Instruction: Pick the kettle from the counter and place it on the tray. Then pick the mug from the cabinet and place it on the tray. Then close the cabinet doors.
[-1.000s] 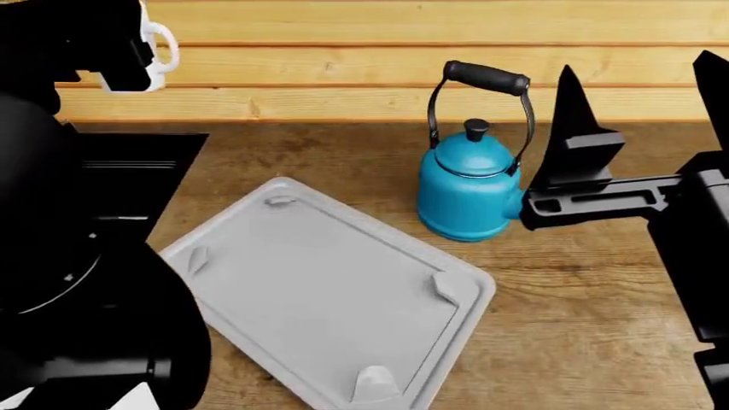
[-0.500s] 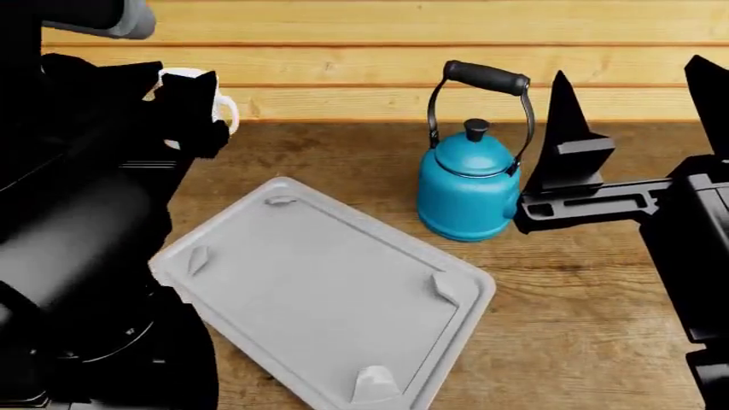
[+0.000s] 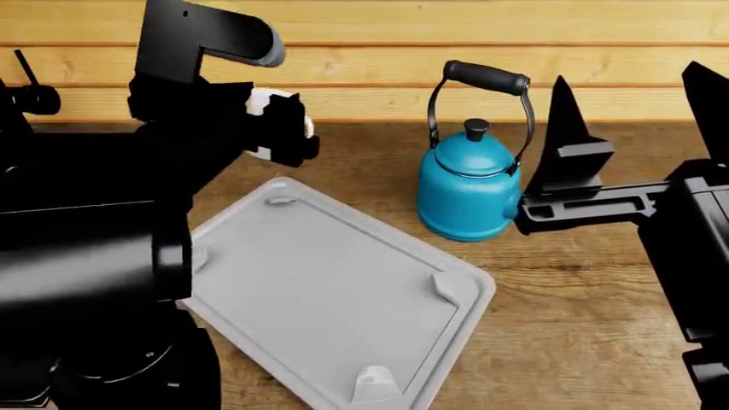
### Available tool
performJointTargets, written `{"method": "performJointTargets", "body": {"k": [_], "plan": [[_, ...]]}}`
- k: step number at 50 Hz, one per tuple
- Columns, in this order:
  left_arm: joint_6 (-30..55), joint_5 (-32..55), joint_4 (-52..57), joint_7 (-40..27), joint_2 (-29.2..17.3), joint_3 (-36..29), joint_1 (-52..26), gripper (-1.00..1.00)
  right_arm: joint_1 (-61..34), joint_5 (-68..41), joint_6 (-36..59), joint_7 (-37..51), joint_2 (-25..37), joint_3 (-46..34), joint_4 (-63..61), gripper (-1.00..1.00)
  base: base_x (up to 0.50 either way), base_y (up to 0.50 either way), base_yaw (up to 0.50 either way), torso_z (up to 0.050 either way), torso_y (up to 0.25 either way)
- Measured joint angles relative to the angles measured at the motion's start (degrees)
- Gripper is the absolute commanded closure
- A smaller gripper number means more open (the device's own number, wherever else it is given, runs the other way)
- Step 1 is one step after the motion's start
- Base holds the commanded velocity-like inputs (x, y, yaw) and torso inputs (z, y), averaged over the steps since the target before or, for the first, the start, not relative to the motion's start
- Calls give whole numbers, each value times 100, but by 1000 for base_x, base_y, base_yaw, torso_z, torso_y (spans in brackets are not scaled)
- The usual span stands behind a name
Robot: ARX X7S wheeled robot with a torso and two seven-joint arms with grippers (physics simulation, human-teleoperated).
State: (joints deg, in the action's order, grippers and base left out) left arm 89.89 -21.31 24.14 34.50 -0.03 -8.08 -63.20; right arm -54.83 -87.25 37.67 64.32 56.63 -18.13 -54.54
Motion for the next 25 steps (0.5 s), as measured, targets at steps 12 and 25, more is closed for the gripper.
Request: {"method": "performJointTargets", "body": {"k": [12, 25], "plan": [[9, 1326, -60, -1441, -15, -48, 387, 100, 110, 47, -66, -48, 46, 53, -7, -100, 0, 0, 0, 0, 0], [-346, 1891, -356, -2185, -74, 173, 813, 100, 223, 131, -113, -99, 53, 73, -4, -100, 0, 0, 0, 0, 1]]}}
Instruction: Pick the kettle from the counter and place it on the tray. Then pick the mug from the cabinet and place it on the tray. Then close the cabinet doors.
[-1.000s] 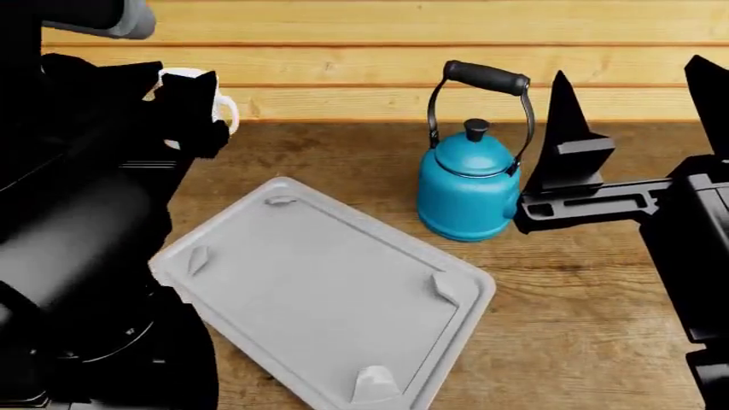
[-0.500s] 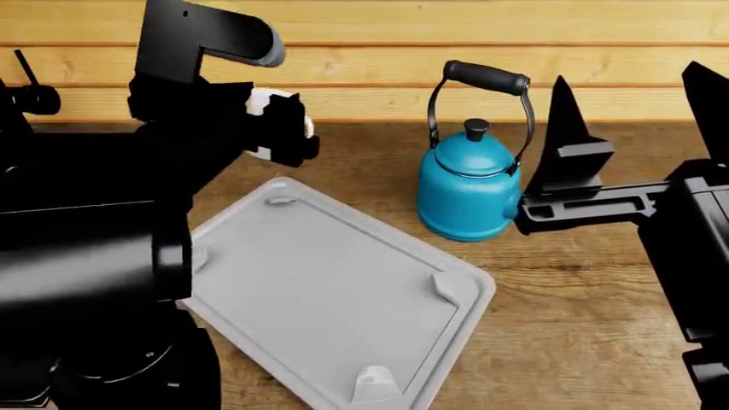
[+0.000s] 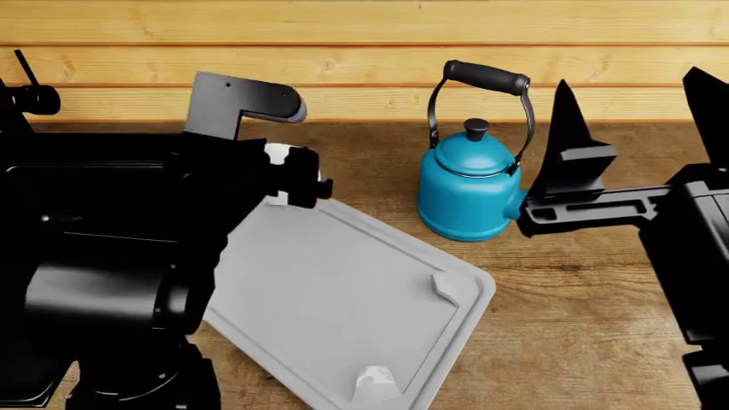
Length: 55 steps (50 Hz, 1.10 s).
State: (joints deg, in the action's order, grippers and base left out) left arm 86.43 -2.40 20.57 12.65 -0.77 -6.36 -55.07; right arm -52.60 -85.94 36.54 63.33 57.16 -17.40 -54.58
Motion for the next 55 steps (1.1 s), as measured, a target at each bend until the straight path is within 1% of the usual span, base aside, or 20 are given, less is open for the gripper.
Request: {"method": "performJointTargets", "body": {"k": [13, 24, 25, 46, 53, 55], "plan": [[-527, 377, -315, -419, -29, 206, 455, 100, 81, 72, -21, -37, -14, -7, 8, -100, 0, 0, 0, 0, 0], [-901, 614, -568, -651, -71, 275, 685, 100, 138, 132, -34, -66, -35, -21, 21, -100, 0, 0, 0, 1, 1], [-920, 634, -585, -666, -76, 277, 694, -100, 142, 138, -35, -69, -37, -23, 23, -100, 0, 0, 0, 0, 0], [-1033, 991, -717, -842, -240, 376, 639, -100, 160, 164, -39, -76, -57, -42, 33, -100, 0, 0, 0, 0, 0], [-592, 1228, -297, -790, -242, 592, 348, -100, 108, 128, -24, -61, -41, -42, 40, -100, 0, 0, 0, 0, 0], [-421, 1487, -139, -899, -267, 709, 193, -100, 68, 103, -6, -48, -38, -48, 44, -100, 0, 0, 0, 0, 0]]}}
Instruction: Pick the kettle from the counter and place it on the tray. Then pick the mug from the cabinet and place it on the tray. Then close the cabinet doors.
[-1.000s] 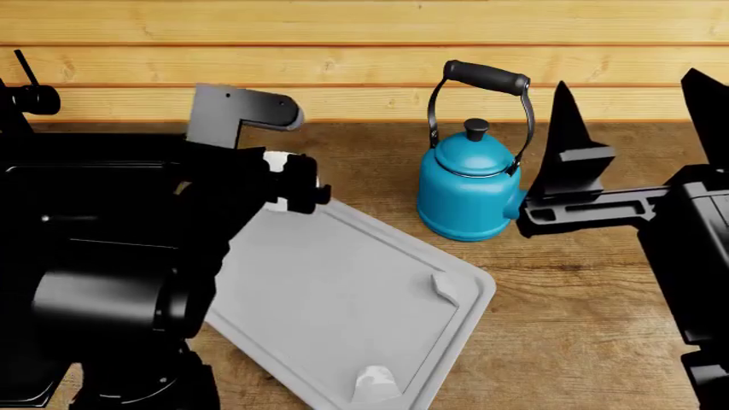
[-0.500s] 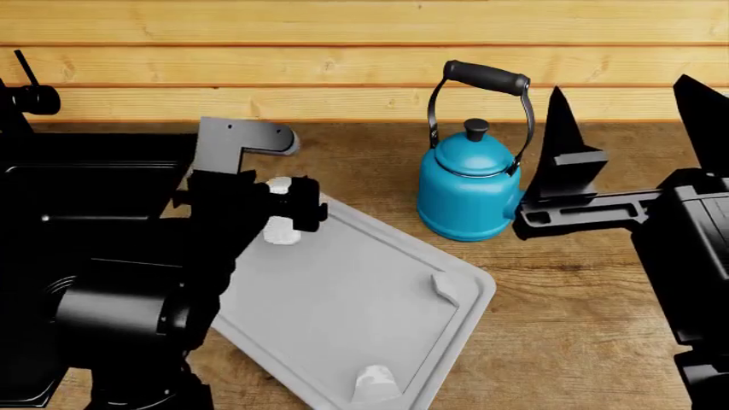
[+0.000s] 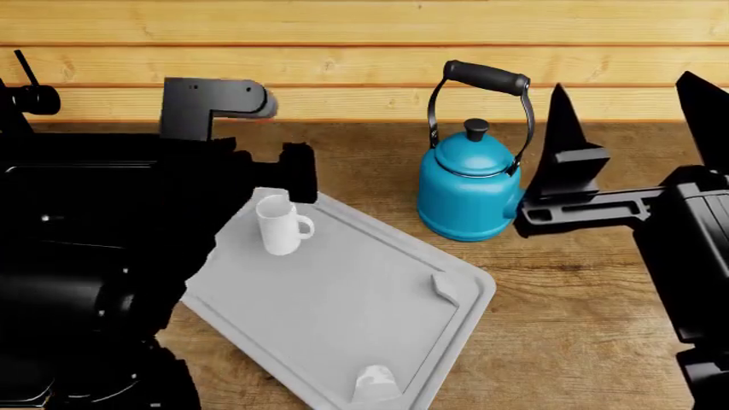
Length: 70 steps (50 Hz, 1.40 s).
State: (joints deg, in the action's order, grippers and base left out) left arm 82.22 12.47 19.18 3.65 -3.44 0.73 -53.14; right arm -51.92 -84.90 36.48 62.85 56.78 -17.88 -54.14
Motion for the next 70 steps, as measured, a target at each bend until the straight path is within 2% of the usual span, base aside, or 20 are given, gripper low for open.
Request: {"method": "performJointTargets", "body": {"k": [3, 7, 16, 22, 29, 36, 45, 70], "plan": [[200, 865, 159, -606, -143, 222, -270, -100, -102, -61, 47, 30, 1, -20, 15, -100, 0, 0, 0, 0, 0], [384, 2447, 266, -1711, -399, 507, -669, -100, -366, -238, 170, 68, -8, -81, 96, -100, 0, 0, 0, 0, 0], [540, 5474, 346, -3949, -1029, 924, -1371, -100, -1409, -815, 828, -171, -104, -432, 727, -100, 0, 0, 0, 0, 0], [484, 6942, 438, -5018, -1441, 1046, -1559, -100, -2112, -912, 1368, -656, -258, -724, 1356, -100, 0, 0, 0, 0, 0], [344, 8121, 587, -5826, -1860, 1124, -1594, -100, -2773, -632, 1889, -1480, -490, -1069, 2056, -100, 0, 0, 0, 0, 0], [222, 8771, 713, -6226, -2168, 1206, -1529, -100, -3174, -218, 2186, -2373, -719, -1389, 2718, -100, 0, 0, 0, 0, 0], [88, 9171, 849, -6427, -2427, 1303, -1388, -100, -3501, 303, 2375, -3327, -1014, -1770, 3544, -100, 0, 0, 0, 0, 0], [-117, 9195, 1040, -6258, -2705, 1478, -1020, -100, -3614, 1496, 2131, -4769, -1456, -2485, 5159, -100, 0, 0, 0, 0, 0]]}}
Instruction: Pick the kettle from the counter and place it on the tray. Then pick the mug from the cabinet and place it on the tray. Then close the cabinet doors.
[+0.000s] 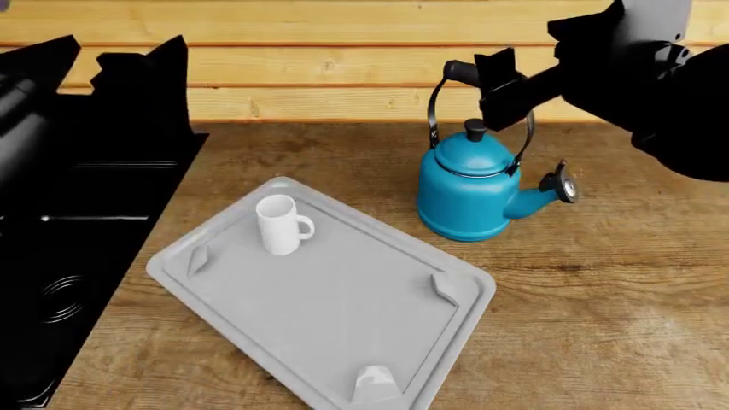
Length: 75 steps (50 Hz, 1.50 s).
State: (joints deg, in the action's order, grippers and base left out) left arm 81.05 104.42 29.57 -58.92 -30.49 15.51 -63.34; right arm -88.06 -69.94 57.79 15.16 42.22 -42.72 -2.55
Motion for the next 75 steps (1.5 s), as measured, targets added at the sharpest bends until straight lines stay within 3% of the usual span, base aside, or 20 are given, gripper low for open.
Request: {"method": "performJointTargets", "body": {"k": [38, 39, 75], "plan": [[-244, -363, 137, 438, -104, 42, 431, -100, 509, 634, -616, -573, -233, -346, 1033, -100, 0, 0, 0, 0, 0], [-251, -371, 139, 446, -107, 42, 439, -100, 522, 632, -623, -579, -236, -348, 1039, 100, 0, 0, 0, 0, 0], [-487, -650, 196, 742, -215, 61, 718, -100, 645, 324, -798, -342, -154, -123, 846, 100, 0, 0, 0, 0, 0]]}}
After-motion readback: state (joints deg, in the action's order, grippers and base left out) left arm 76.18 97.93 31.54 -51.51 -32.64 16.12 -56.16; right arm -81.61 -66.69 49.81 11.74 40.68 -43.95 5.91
